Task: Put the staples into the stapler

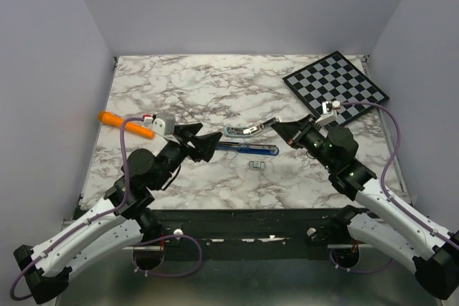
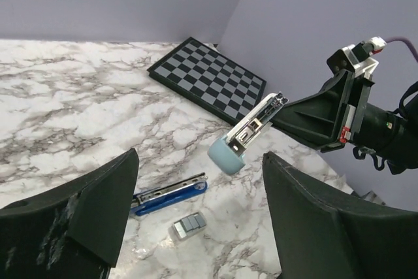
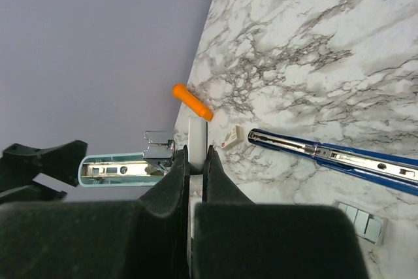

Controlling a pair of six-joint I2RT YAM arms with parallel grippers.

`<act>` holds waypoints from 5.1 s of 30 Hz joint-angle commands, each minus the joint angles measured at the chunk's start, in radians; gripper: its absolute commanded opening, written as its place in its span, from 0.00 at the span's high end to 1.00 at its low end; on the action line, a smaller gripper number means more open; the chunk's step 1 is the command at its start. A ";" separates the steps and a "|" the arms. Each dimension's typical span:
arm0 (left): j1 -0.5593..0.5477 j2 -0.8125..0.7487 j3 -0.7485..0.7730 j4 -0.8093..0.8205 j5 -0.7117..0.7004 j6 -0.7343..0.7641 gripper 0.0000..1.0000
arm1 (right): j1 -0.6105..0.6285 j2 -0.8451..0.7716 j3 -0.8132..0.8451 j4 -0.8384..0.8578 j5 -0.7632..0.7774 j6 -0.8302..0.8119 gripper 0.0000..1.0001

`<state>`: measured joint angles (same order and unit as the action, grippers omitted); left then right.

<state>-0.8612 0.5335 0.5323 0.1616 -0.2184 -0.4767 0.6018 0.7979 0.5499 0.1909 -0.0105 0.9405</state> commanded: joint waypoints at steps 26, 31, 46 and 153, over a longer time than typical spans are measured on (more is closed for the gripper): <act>0.001 0.836 0.842 -0.754 0.505 0.599 0.18 | 0.003 0.064 0.025 0.007 -0.088 -0.109 0.99; 0.001 0.890 0.861 -0.761 0.491 0.616 0.26 | 0.001 0.054 0.013 0.007 -0.106 -0.108 0.99; 0.001 0.927 0.853 -0.801 0.499 0.661 0.93 | 0.001 0.052 -0.024 0.008 -0.146 -0.098 0.99; 0.429 0.244 0.038 0.234 -0.346 0.562 0.01 | 0.085 0.975 0.768 -0.777 -0.200 -1.212 0.21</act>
<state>-0.4660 0.7856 0.5621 0.3264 -0.5171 0.0834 0.6521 1.6768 1.2182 -0.5114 -0.1825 -0.1654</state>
